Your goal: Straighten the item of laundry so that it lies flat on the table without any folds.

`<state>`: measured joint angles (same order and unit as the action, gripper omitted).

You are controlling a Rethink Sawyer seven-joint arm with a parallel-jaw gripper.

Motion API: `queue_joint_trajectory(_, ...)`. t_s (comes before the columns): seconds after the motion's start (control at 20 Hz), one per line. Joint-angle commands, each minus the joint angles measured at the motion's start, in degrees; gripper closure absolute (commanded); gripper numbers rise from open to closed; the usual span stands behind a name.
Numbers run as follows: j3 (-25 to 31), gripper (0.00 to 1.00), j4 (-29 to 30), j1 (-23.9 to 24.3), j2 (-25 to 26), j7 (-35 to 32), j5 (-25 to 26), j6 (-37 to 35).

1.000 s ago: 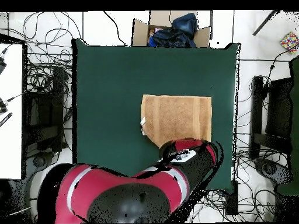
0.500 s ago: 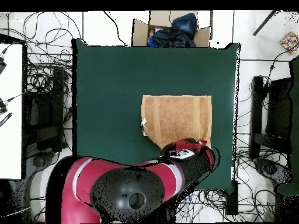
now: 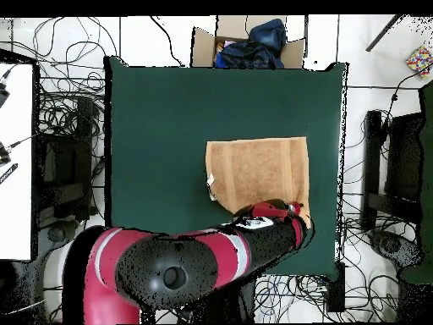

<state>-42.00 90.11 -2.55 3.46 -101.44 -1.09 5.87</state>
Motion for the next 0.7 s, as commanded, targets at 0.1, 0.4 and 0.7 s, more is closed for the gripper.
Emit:
queue_joint_trajectory(0.1,3.17,1.00,-8.76,1.09,7.46,-10.64,-7.93,4.05)
queue_joint_trajectory(0.4,3.20,1.00,-9.95,0.57,9.49,-10.67,-11.33,4.56)
queue_joint_trajectory(0.7,5.30,1.00,-12.47,2.66,9.75,-9.25,-10.70,6.37)
